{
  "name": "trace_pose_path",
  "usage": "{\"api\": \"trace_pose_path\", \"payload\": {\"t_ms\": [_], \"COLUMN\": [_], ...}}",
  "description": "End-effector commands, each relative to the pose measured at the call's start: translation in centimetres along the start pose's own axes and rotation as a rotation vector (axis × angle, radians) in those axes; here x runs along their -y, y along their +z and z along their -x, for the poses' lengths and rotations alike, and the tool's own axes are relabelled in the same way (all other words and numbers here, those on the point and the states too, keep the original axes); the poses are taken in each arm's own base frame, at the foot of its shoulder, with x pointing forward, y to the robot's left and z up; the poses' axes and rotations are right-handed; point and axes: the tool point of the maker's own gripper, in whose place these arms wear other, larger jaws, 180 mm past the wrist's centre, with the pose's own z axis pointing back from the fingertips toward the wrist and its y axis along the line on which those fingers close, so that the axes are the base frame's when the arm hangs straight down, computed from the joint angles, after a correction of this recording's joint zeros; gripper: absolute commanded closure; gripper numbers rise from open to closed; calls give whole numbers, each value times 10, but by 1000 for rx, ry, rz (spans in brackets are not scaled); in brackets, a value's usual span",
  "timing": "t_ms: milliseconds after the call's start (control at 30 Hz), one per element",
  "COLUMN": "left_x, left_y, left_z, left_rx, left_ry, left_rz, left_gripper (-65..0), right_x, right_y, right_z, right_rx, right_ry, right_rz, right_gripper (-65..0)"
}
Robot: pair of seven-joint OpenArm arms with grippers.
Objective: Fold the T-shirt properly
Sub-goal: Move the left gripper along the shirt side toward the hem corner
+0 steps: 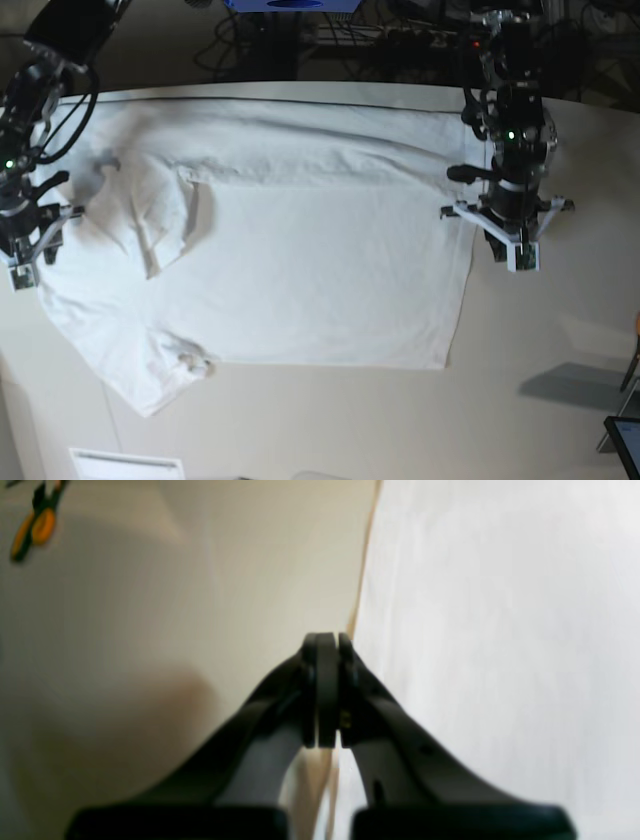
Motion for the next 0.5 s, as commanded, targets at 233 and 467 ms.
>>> {"api": "trace_pose_path", "payload": {"t_ms": [233, 467], "left_x": [-23, -37], "left_y": [-46, -56], "left_z": [-30, -37], "left_rx": [9, 7], "left_ry": [24, 47], "left_rz": [-57, -86], "left_gripper": [0, 0], "right_x": [44, 52], "right_y": [-74, -117], "right_z": [-55, -76], "right_rx": [30, 76], "right_ry": [-170, -335], "right_rz": [-59, -163], "right_gripper": [-247, -250]}}
